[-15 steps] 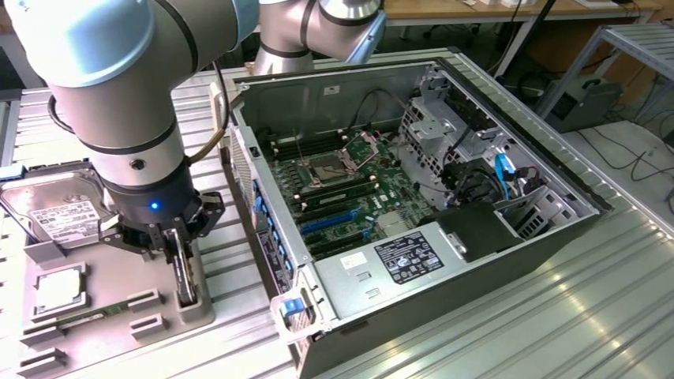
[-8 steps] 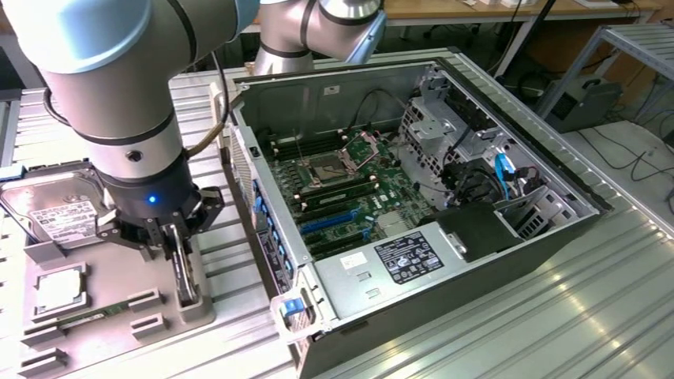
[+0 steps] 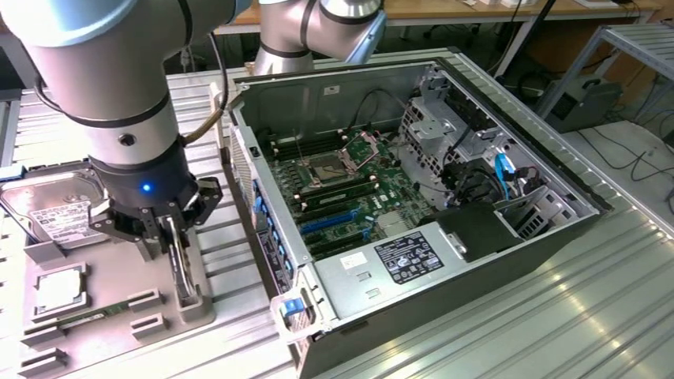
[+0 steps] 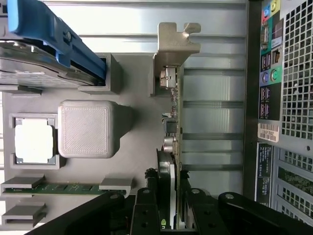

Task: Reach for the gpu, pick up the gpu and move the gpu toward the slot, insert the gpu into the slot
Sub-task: 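Pick up the gpu and move the gpu toward the slot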

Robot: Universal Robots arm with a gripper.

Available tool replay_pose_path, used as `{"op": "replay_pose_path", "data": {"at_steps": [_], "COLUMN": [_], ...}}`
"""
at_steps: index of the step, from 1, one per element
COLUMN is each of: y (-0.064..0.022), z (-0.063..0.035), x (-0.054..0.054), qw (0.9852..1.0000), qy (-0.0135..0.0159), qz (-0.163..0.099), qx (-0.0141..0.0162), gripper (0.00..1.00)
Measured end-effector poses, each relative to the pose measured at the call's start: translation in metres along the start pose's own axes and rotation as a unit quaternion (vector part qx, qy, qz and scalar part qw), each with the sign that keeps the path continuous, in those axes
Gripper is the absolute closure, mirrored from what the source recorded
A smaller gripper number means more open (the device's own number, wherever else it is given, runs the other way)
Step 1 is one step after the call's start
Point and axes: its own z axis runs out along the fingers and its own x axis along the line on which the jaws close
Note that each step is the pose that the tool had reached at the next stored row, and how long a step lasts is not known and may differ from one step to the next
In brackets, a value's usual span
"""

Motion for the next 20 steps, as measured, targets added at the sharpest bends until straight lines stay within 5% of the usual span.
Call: {"op": "replay_pose_path", "data": {"at_steps": [15, 20], "y": [0.0006, 0.0007], "z": [-0.0606, -0.0715], "x": [-0.001, -0.001], "qw": [1.0, 1.0], "qy": [0.0, 0.0], "qz": [0.0, 0.0], "qx": [0.0, 0.0002], "gripper": [0.73, 0.73]}}
